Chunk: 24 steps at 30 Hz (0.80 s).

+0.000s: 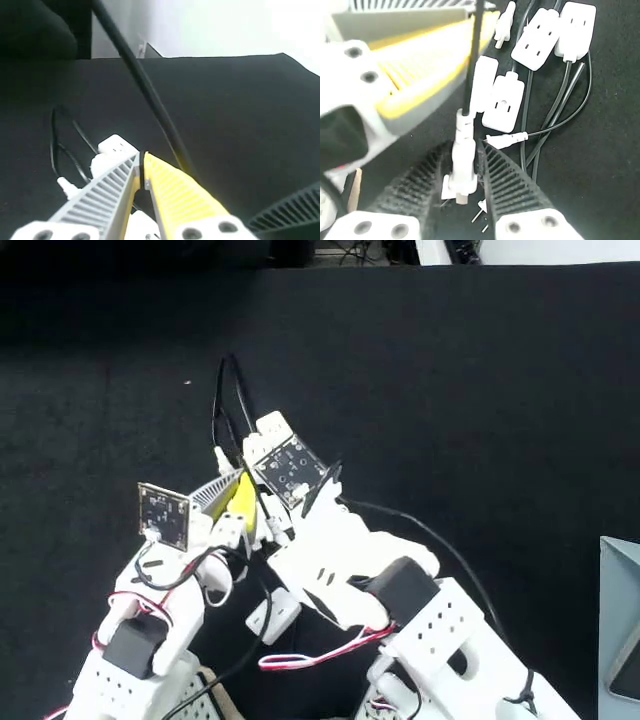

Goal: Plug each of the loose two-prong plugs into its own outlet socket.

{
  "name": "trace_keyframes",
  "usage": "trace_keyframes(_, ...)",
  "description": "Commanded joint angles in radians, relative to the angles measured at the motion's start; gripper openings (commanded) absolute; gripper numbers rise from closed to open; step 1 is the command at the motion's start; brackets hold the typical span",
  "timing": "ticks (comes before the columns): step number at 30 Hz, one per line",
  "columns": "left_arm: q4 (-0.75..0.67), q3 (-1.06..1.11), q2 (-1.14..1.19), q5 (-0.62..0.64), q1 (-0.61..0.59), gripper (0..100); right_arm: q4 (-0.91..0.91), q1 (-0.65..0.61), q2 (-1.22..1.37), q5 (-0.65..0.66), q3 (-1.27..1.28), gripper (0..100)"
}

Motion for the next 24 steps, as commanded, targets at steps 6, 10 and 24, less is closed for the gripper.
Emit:
trace_keyframes(6,0.235,-0.236,-0.009,0.005,0.124,3,-0.011,-0.011,-0.019,0.000,-0.008,1.1)
trace_keyframes(10,0.235,-0.236,-0.009,0.005,0.117,3,-0.011,-0.011,-0.019,0.000,-0.008,1.1)
trace_keyframes(24,0.235,-0.323,-0.011,0.006,-0.136,3,0.112,-0.052,-0.282,0.002,-0.133,1.1)
